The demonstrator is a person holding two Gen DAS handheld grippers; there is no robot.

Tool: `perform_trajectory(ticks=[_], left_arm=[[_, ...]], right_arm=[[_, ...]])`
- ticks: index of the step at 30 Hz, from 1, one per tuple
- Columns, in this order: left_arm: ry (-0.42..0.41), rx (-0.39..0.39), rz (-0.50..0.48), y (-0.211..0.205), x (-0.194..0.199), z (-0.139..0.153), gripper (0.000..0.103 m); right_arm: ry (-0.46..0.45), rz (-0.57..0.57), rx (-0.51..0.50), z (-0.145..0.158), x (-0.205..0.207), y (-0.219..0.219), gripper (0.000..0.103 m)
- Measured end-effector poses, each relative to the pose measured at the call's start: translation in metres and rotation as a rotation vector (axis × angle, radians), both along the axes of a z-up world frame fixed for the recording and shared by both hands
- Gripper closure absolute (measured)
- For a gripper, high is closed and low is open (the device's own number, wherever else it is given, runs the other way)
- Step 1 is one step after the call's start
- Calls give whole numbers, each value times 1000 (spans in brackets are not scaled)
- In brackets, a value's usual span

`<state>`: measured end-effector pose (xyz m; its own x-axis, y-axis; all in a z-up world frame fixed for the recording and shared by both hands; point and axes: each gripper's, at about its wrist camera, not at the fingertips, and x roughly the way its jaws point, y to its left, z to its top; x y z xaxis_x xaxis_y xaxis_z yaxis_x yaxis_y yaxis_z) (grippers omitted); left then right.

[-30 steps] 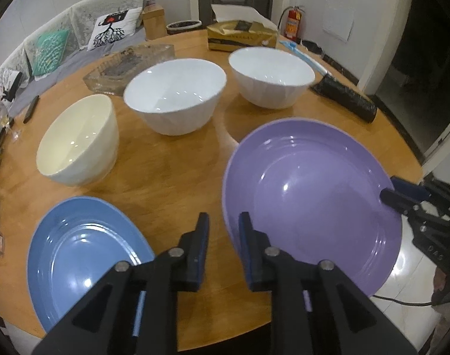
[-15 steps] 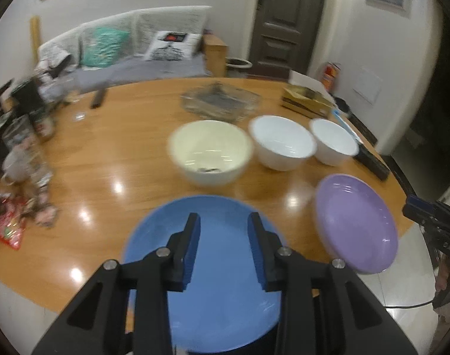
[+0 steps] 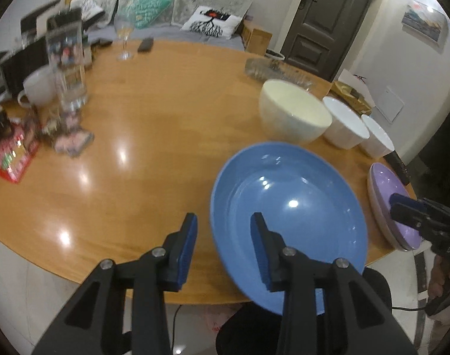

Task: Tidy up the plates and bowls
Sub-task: 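Grasp the rim of the blue plate with the left tool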

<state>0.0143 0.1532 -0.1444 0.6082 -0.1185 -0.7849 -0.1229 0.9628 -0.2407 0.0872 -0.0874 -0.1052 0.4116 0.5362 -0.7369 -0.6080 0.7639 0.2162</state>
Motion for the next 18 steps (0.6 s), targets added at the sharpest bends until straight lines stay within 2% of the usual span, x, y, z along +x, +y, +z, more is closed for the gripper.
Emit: perform_trajectory(ticks=[4,10,18], left_arm=[[25,-29,3,4,4,-16,69],[29,-31,-4,0,10,-23,69],[23,-17,-12,-1,14,-25,70]], right_arm=[[8,-20,-71,-21,5,11,75],[24,-48,-110,-36,15,5,74],[71,-52,-89,-45,22,2,73]])
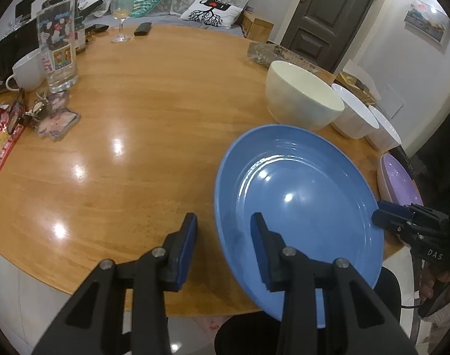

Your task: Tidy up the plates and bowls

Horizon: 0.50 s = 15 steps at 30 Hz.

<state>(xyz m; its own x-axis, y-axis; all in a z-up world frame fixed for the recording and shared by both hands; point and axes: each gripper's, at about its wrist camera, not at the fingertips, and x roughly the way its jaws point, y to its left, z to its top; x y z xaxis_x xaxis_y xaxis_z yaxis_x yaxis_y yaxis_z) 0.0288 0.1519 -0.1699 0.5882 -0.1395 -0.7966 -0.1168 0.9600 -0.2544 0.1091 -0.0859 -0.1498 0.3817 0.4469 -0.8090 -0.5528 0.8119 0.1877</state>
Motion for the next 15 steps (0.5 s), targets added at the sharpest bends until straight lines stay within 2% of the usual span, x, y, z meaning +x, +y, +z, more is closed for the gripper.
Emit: perform_trajectory(ticks=[3,7,10,13,15], left_arm=[[-2,12,7,1,0,0,70],[-5,18,28,3,-1,-1,81],[-5,4,23,4,-1,-2,87],[-5,10,7,0,0,-1,94],[-3,29,5,-4,1,0,94]], right_arm=[[3,9,-7,0,0,2,73],[0,41,-32,-2,-5,11,77],[-9,57,-38,-2,-8,16,88],[-10,59,-51,-2,-8,19,88],[-15,60,-60,-2,-9,20,88]])
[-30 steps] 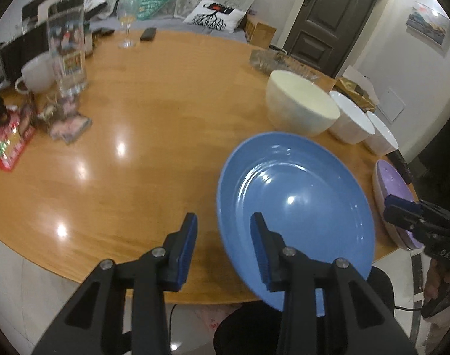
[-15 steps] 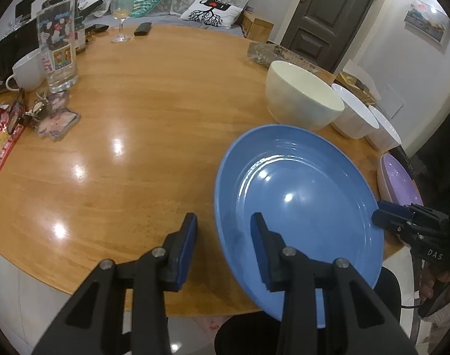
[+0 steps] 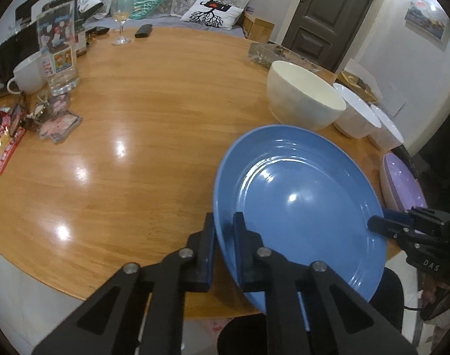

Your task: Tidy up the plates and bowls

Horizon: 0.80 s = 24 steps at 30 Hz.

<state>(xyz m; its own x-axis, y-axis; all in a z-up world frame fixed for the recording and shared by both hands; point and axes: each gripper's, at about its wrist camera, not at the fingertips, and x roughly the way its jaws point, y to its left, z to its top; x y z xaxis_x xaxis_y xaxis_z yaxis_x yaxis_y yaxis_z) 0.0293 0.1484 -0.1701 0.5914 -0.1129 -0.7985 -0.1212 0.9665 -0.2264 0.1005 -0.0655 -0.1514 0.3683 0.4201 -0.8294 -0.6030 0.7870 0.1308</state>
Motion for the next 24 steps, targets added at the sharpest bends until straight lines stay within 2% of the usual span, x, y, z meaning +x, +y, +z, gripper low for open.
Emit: perform_trajectory(ticks=[8,17,24], left_arm=[[2,-16,9,-2,-2,5,94],[-33,17,1,-16,-3,32,94],[-60,47,-28,-44,-3,54,94]], right_arm=[[-27,-2,-13,6,-2,0,88],[-76,-16,31,27,-5,-16,87],[-109,-49,74,39,-12,-44,87]])
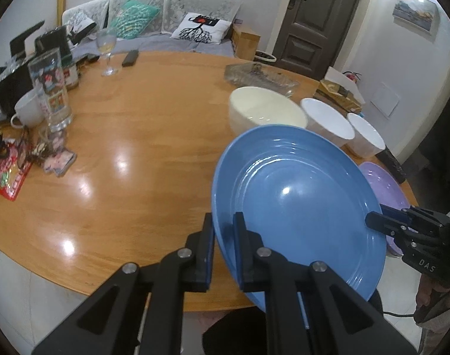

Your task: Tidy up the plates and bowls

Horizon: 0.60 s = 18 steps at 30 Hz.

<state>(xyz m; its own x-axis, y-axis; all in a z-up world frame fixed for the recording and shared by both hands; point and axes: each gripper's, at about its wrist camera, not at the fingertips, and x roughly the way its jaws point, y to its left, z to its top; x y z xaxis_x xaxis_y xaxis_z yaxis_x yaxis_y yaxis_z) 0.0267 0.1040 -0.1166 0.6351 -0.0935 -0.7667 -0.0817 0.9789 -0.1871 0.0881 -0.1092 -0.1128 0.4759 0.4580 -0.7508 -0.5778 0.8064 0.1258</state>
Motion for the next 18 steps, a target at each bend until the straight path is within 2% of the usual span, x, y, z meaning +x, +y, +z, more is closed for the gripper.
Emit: perform_trajectory(ticks=[10,18], left_arm=[[-5,39,-87,-63,17,15,93],[18,68,-177,-125,38,12,93]], right_arm=[[-43,-106,55,12,-3,-66,87],[-43,-208,74,5,-3,-125,87]])
